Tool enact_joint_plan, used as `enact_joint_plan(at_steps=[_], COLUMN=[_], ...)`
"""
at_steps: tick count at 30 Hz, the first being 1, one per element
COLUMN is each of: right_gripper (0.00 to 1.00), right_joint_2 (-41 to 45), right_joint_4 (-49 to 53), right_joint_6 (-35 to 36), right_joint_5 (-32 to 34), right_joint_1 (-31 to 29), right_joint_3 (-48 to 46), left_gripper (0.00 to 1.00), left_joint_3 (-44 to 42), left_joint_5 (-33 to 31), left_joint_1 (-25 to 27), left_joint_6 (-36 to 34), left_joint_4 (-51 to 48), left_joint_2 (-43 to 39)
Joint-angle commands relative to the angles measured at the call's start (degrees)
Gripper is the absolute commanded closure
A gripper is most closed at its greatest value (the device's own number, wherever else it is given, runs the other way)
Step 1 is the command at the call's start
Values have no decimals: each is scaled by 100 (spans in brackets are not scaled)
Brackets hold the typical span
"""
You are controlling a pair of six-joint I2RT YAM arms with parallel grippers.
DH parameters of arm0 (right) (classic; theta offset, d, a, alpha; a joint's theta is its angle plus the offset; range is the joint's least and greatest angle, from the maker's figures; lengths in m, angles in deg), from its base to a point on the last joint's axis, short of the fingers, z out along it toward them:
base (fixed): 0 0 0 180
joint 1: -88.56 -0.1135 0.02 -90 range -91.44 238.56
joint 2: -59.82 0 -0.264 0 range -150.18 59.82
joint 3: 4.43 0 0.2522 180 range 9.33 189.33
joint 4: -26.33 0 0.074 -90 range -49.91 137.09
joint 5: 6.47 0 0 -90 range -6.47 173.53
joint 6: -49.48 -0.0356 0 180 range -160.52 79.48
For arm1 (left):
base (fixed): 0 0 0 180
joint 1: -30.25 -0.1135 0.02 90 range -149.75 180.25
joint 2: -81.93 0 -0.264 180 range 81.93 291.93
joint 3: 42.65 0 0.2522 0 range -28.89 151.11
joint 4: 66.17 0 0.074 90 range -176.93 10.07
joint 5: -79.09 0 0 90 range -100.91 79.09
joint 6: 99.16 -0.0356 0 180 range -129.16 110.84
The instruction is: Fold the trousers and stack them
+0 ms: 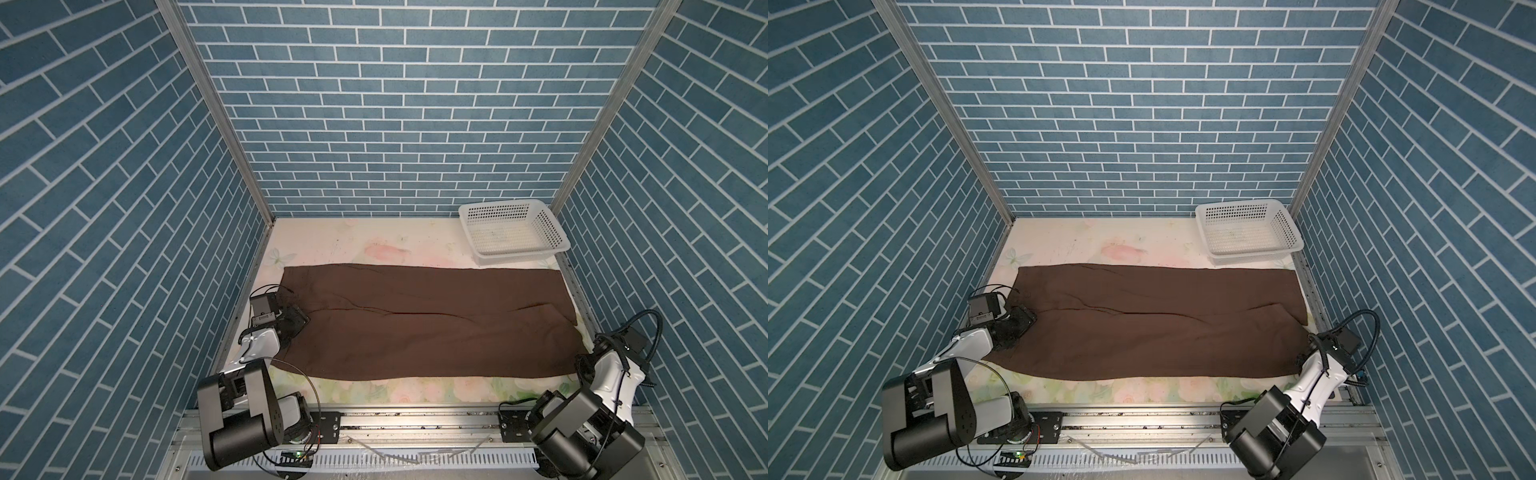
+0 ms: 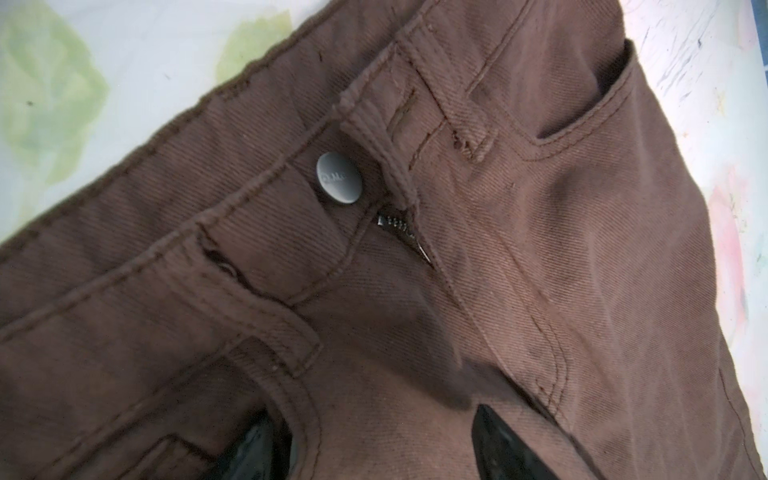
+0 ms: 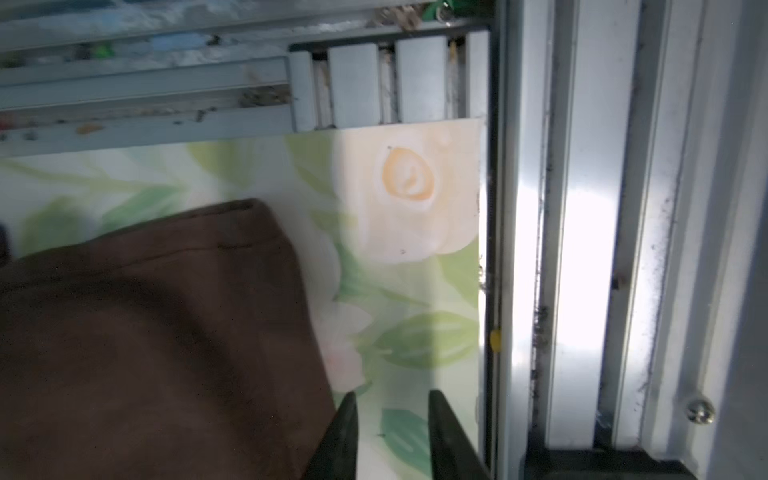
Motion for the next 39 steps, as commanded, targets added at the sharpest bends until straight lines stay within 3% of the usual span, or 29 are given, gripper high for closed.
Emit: enact_joint_plan(at_steps=[1,11,18,22,25,28,32,36,38,39], right_gripper=[72,76,43,38,39,48,63,90,100,100], right_joint_2=[-295,-1164,-632,-740,-1014,-1352,-1761,-1862,-1799,-1724], right_joint_4=[-304,-1068,-859,-903,-1237,-1627,-1785,-1858,-1815,-1727], right_joint_6=[45,44,211,361,477,537,601,527,451,407], right_joint_5=[-183,-348,-267,-301,-691,-1105,-1148,-1137,-1125,-1052], right_joint_1=[204,345,348,344,346,333,337,341,339,335], right_joint_3=[-115,68,259,464,462,435,415,330,338,359], left_gripper=[25,25,25,25,25,25,25,25,25,25], left_joint_3=[-246,-244,-270,-257,-243,-256,-268,-293,-316,-313], left_joint_5=[243,220,146,133,178,182,173,111,103,94], left_joint_1=[6,10,6,12,12,10,6,11,6,9], left_joint_6=[-9,-3,27,27,17,20,20,31,29,30], left_joint_4=[-352,-386,-395,-382,-391,-363,-413,-447,-465,-466], left_joint_2=[231,238,153,190,237,228,161,44,4,-13])
